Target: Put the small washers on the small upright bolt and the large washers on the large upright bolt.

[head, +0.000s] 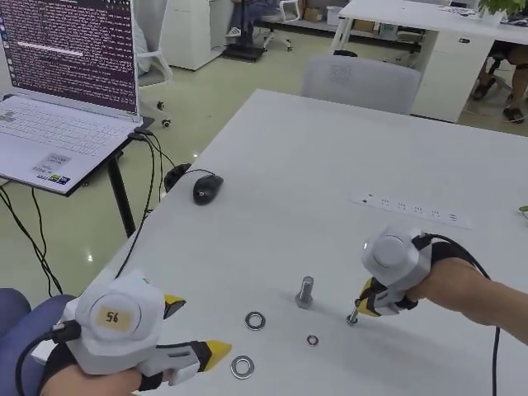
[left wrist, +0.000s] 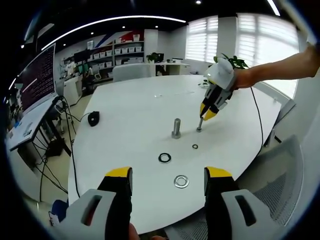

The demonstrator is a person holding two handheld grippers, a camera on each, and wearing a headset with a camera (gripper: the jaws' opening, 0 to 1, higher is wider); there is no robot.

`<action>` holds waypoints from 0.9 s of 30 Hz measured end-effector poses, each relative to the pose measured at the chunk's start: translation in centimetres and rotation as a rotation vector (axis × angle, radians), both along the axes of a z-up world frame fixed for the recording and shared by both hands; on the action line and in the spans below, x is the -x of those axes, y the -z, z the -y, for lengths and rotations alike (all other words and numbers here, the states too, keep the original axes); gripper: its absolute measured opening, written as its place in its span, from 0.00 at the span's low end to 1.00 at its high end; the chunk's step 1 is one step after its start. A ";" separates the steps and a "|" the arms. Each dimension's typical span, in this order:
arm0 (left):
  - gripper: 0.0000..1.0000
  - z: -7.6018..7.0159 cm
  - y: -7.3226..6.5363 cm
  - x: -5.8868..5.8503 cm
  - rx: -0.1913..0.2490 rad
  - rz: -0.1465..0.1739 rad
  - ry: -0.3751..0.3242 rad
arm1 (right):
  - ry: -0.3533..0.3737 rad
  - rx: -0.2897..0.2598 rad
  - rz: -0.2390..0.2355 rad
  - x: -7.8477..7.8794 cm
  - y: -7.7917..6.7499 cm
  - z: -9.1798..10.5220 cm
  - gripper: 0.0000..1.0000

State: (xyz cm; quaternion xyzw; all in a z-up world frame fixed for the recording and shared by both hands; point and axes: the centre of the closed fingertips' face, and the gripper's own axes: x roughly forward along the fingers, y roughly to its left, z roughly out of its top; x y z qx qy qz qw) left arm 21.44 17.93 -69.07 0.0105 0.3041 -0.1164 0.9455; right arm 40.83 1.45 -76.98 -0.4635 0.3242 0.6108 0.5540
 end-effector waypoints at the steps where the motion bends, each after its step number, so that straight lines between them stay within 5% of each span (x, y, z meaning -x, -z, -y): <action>1: 0.57 0.0 0.0 0.0 0.001 0.001 -0.002 | -0.002 0.003 0.000 0.0 0.1 -0.1 0.13; 20: 0.57 -0.4 0.2 0.4 -0.007 -0.015 -0.001 | 0.022 0.066 -0.034 0.0 4.1 0.0 0.13; 27: 0.57 -0.6 -0.1 0.0 -0.018 -0.015 0.009 | 0.044 0.055 -0.036 -0.2 4.6 -0.1 0.14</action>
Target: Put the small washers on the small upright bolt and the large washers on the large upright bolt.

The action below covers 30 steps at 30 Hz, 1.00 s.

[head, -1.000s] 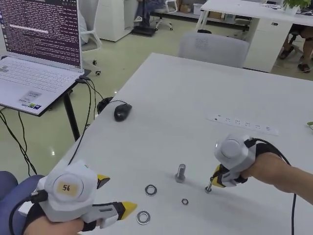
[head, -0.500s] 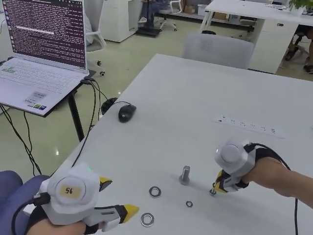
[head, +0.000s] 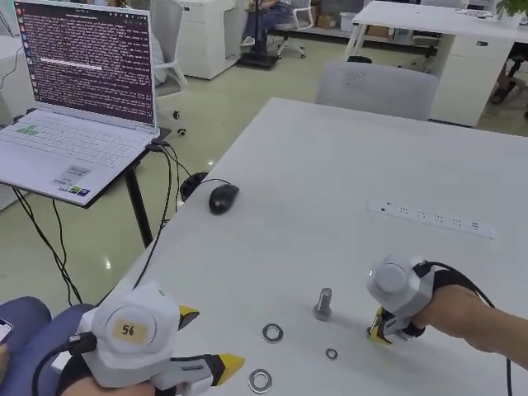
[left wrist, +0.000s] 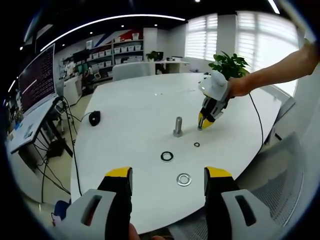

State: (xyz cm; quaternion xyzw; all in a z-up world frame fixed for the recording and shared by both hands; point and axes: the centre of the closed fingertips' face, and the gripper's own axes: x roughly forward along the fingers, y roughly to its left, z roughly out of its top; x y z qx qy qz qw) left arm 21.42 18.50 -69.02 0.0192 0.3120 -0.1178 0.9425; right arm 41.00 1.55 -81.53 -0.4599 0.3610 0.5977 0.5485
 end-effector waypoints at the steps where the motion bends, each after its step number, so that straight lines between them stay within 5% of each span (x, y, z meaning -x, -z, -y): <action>1: 0.57 0.0 0.0 0.0 -0.001 0.000 0.002 | -0.002 0.000 0.000 0.0 0.0 0.0 0.14; 6: 0.57 -0.1 -0.3 -0.3 -0.004 0.006 0.001 | 0.003 -0.015 -0.002 0.4 -0.5 0.5 0.17; 14: 0.57 0.3 -0.2 -0.6 -0.003 0.008 0.010 | 0.149 -0.101 -0.001 0.2 -1.4 2.2 0.20; 22: 0.57 0.8 -0.1 -0.6 0.001 0.008 0.020 | 0.246 -0.141 -0.023 2.5 -0.6 5.5 0.20; 30: 0.57 1.3 -0.1 -0.9 0.000 0.008 0.033 | 0.329 -0.248 -0.077 4.4 -0.8 5.4 0.20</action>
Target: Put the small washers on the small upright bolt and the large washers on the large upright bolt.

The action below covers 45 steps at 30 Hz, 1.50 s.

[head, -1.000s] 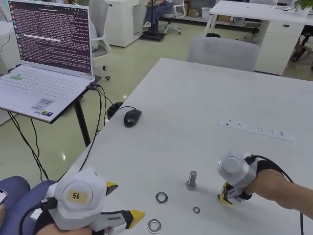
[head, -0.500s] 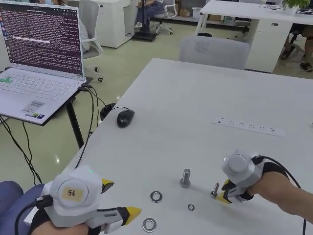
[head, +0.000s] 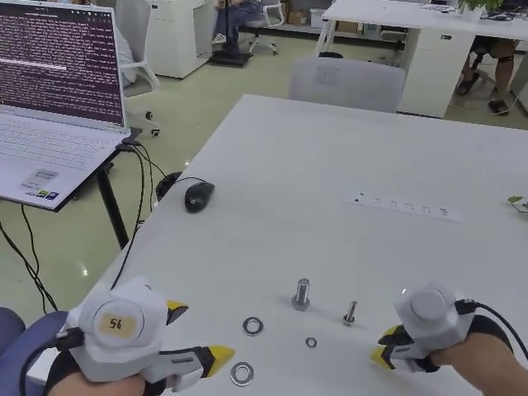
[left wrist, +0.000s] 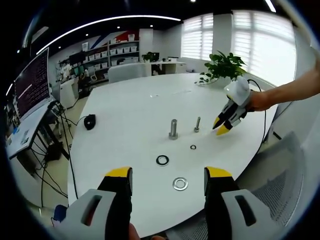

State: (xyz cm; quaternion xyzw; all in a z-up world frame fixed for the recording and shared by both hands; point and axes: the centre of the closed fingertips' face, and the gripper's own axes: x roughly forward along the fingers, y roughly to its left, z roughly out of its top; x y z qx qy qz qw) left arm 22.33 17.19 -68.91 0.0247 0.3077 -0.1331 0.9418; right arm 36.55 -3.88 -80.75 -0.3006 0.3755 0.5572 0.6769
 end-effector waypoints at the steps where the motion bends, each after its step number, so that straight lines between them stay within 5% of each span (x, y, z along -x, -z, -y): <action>1: 0.57 0.0 -0.1 0.0 0.003 0.002 -0.001 | 0.000 -0.008 0.001 0.2 -0.1 -0.2 0.20; 21: 0.57 0.2 0.0 0.4 0.010 0.006 -0.016 | -0.039 -0.093 -0.042 3.3 -0.8 -6.5 0.24; 27: 0.57 0.2 0.1 0.7 0.011 0.005 -0.019 | -0.069 -0.071 -0.046 4.0 -0.3 -8.1 0.23; 45: 0.57 -0.1 0.0 1.0 0.019 0.009 -0.030 | -0.108 0.027 -0.009 2.5 0.6 -10.2 0.21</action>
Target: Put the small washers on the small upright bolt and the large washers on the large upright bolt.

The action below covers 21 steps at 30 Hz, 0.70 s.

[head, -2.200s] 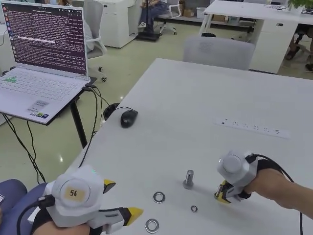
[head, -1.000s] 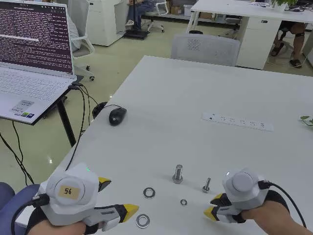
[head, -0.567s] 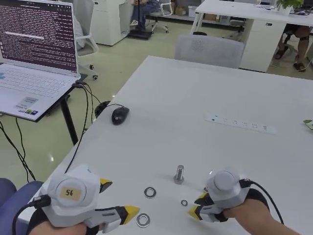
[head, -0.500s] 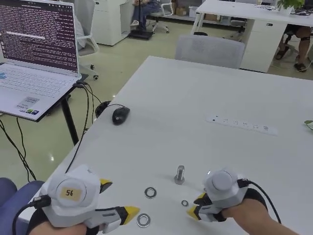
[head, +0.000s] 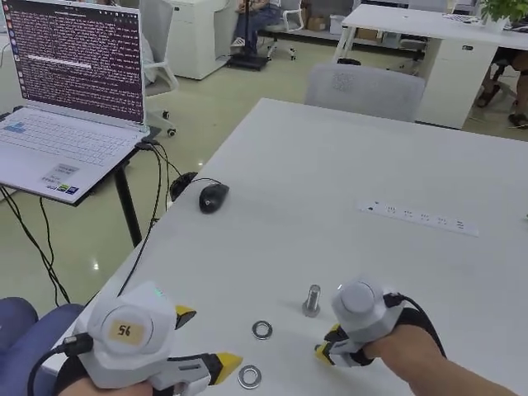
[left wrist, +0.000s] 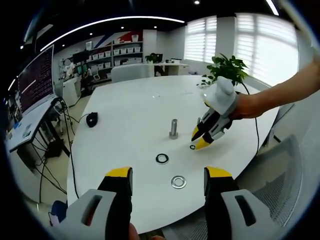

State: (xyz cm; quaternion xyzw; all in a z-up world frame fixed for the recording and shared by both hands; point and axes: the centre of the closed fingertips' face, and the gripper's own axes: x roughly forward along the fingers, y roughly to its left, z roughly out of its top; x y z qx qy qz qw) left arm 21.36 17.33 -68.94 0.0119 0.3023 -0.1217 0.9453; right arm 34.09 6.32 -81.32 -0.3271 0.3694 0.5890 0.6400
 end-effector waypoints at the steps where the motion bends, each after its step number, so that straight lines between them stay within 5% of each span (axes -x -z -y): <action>1: 0.57 0.0 0.0 0.0 0.000 0.000 0.000 | -0.011 0.015 0.003 0.0 0.2 0.1 0.21; 11: 0.57 -0.3 0.1 0.3 -0.001 -0.003 -0.005 | -0.135 0.116 0.030 0.3 1.4 0.4 0.21; 21: 0.57 -0.3 0.2 0.5 0.000 -0.006 -0.008 | -0.237 0.141 0.028 0.4 1.3 0.3 0.21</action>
